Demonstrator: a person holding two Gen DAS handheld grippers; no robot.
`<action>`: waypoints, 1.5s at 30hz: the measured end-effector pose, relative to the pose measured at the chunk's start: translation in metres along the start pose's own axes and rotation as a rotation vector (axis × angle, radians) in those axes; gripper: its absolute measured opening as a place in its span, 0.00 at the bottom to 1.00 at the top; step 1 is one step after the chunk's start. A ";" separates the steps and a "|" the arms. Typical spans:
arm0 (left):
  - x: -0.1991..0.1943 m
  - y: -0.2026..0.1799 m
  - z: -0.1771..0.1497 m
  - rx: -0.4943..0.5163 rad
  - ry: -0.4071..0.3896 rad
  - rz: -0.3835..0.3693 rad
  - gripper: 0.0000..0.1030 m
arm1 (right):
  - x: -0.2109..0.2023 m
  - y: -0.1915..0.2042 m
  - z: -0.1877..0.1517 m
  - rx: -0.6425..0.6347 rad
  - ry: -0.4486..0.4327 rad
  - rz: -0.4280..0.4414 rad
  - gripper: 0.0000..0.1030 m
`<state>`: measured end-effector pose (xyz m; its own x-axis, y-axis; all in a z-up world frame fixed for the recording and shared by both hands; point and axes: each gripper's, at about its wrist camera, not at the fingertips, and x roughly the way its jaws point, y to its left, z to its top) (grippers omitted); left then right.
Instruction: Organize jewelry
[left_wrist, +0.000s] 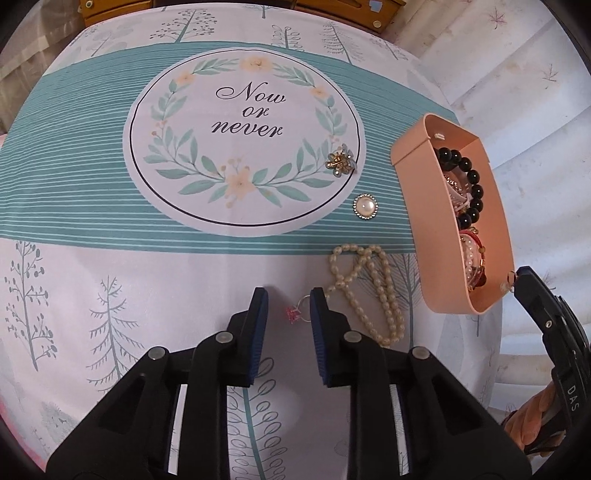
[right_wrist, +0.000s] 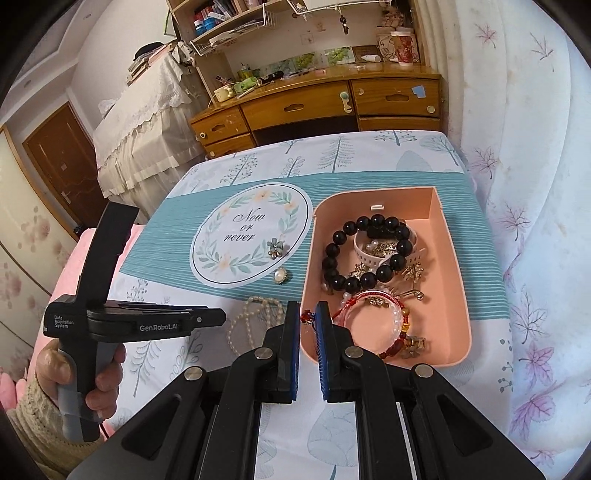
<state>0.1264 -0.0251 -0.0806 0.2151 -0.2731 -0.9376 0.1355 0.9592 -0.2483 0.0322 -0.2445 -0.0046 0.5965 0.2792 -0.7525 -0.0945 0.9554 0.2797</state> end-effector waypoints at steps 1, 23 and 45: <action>0.000 0.000 0.000 0.000 0.003 0.004 0.20 | 0.000 -0.001 0.000 0.001 0.000 0.002 0.08; -0.005 -0.011 0.005 -0.037 -0.005 0.055 0.05 | 0.003 -0.017 -0.006 0.056 -0.011 -0.005 0.08; -0.042 -0.135 0.033 0.158 -0.094 -0.070 0.05 | 0.005 -0.092 0.005 0.314 0.019 0.099 0.08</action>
<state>0.1312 -0.1451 0.0004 0.2883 -0.3520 -0.8905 0.3019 0.9160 -0.2644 0.0483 -0.3311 -0.0310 0.5818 0.3740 -0.7223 0.1006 0.8481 0.5201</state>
